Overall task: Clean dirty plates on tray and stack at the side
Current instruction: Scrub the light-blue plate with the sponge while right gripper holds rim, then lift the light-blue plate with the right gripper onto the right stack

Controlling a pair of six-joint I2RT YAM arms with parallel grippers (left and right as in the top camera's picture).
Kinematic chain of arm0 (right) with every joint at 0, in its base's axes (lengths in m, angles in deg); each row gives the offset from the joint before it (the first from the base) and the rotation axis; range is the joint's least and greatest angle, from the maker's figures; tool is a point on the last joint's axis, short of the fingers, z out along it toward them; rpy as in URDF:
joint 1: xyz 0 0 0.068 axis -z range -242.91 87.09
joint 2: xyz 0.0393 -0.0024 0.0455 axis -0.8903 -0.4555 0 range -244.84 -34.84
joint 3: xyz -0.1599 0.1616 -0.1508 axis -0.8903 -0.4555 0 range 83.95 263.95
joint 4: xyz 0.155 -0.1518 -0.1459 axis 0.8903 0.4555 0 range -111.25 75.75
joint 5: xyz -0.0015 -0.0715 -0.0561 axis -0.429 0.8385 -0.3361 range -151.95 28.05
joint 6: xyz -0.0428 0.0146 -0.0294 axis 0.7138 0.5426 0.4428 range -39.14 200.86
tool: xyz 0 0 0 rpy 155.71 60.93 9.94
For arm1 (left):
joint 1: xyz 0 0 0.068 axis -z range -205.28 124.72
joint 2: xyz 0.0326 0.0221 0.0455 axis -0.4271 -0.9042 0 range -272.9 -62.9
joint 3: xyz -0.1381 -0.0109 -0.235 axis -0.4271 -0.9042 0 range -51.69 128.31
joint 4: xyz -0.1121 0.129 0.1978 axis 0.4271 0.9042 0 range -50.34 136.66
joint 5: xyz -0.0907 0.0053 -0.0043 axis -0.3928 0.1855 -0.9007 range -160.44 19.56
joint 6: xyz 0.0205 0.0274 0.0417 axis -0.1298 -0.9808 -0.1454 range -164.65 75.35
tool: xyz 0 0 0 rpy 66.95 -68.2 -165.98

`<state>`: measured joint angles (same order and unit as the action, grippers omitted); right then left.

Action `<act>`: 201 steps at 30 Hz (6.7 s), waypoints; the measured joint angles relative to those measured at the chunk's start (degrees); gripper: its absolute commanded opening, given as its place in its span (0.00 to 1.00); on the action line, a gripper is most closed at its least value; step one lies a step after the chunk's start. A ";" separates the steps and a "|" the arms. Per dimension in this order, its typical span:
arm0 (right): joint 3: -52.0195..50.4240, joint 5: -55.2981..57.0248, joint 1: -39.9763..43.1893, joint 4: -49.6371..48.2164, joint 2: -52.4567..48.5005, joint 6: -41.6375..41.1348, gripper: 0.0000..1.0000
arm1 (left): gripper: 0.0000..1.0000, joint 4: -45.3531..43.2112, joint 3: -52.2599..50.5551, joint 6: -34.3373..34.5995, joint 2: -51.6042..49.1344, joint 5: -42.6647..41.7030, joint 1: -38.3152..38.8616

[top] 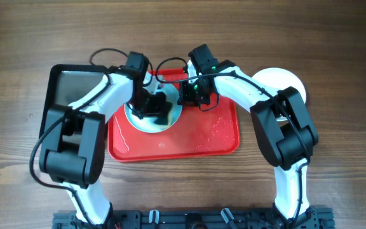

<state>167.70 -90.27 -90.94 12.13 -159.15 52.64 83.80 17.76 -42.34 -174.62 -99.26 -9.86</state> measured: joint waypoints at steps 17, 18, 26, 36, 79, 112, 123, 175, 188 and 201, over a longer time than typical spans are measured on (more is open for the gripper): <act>0.04 -0.07 0.61 -0.22 0.00 -0.24 0.05 | 0.04 -12.35 1.05 23.17 0.42 33.20 1.64; 0.04 -0.15 0.46 -0.22 0.00 -0.22 0.04 | 0.04 -10.71 1.18 23.52 0.57 34.10 1.64; 0.04 -1.27 -0.48 0.44 -0.20 0.66 0.04 | 0.04 1.79 2.01 16.94 1.18 28.85 0.15; 0.04 -1.16 -0.02 0.26 -0.20 1.01 0.04 | 0.04 -7.80 -0.26 -2.05 -0.26 1.42 1.49; 0.11 -1.22 0.35 -0.81 -0.33 1.07 0.04 | 0.04 -9.20 1.14 34.29 0.09 45.40 3.72; 0.11 -1.68 0.85 -0.26 -0.42 1.20 0.04 | 0.04 -2.95 7.91 23.74 -0.85 37.31 -0.90; 0.07 11.96 1.05 9.99 5.29 1.09 0.04 | 0.04 10.21 14.80 26.93 -0.94 26.53 -9.77; 0.04 105.96 -26.18 12.44 30.80 15.76 0.04 | 0.04 6.67 15.69 25.86 -0.94 24.70 -6.16; -5.57 35.87 0.63 13.20 30.77 8.76 0.04 | 0.04 6.62 15.69 25.86 -0.94 25.73 -6.16; -10.27 18.53 39.10 17.88 30.75 8.55 0.04 | 0.04 6.62 15.69 25.86 -0.94 25.97 -6.16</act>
<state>157.42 -71.74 -51.84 30.01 -128.40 61.18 90.43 33.46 -16.48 -175.56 -73.29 -16.03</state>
